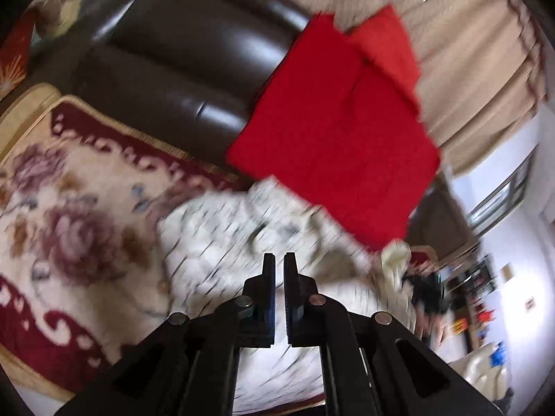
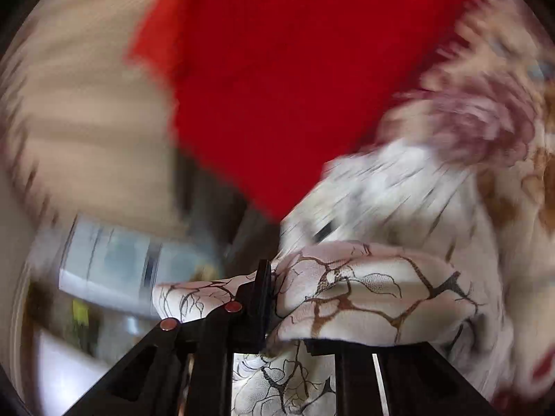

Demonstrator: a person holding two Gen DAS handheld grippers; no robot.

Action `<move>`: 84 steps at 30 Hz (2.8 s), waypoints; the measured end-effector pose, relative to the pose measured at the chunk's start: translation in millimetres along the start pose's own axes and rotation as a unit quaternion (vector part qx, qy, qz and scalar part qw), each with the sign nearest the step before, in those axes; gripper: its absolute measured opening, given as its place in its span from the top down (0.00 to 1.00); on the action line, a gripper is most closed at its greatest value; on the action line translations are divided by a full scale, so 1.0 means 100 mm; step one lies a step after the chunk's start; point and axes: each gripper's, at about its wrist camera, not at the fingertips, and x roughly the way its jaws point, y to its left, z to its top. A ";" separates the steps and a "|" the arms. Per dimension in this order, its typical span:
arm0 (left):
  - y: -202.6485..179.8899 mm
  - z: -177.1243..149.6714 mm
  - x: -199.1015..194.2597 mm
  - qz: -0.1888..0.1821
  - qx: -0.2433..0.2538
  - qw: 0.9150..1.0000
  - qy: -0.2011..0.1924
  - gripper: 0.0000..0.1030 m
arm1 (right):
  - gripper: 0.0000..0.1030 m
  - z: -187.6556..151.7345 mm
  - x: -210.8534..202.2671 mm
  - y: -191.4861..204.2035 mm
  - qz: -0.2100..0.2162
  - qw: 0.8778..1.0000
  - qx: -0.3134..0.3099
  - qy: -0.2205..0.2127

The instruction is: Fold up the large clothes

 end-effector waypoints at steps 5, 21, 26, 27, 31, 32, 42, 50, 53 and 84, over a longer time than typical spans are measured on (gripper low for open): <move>0.07 -0.72 0.13 0.056 0.013 0.996 0.064 0.17 | 0.81 0.25 0.24 -0.50 0.001 0.997 0.073 -0.001; -0.17 -1.47 0.98 0.021 0.041 0.990 0.134 0.87 | 0.13 -0.51 -0.59 0.28 -0.041 0.984 -0.171 -0.012; -0.31 -1.26 0.75 -0.039 0.033 0.992 0.111 0.90 | 0.13 -0.61 -0.38 0.71 -0.136 0.953 -0.266 -0.050; -0.30 -1.16 0.70 -0.055 0.024 0.993 0.101 0.90 | 0.13 -0.60 -0.30 0.83 -0.151 0.943 -0.290 -0.062; -0.28 -0.75 0.55 -0.088 -0.003 0.994 0.067 0.91 | 0.10 -0.50 0.24 1.13 -0.223 0.890 -0.395 -0.036; -0.26 -0.63 0.54 -0.092 -0.007 0.994 0.061 0.91 | 0.10 -0.47 0.34 1.13 -0.233 0.886 -0.401 -0.017; 0.32 0.64 1.06 -0.035 -0.090 0.995 0.015 0.92 | 0.91 0.20 0.55 0.74 -0.254 0.913 -0.319 -0.033; 1.18 0.65 1.79 -0.046 -0.269 0.961 0.045 0.78 | 0.86 0.92 -0.10 -0.20 -0.210 0.964 -0.067 -0.148; 1.18 0.54 1.52 -0.094 -0.278 0.955 -0.028 0.48 | 0.71 0.78 -0.36 -0.28 -0.168 0.969 -0.065 -0.167; -0.25 -0.80 1.49 0.250 0.107 0.962 -0.008 0.18 | 0.36 -0.89 0.36 0.45 -0.304 0.875 -0.353 -0.132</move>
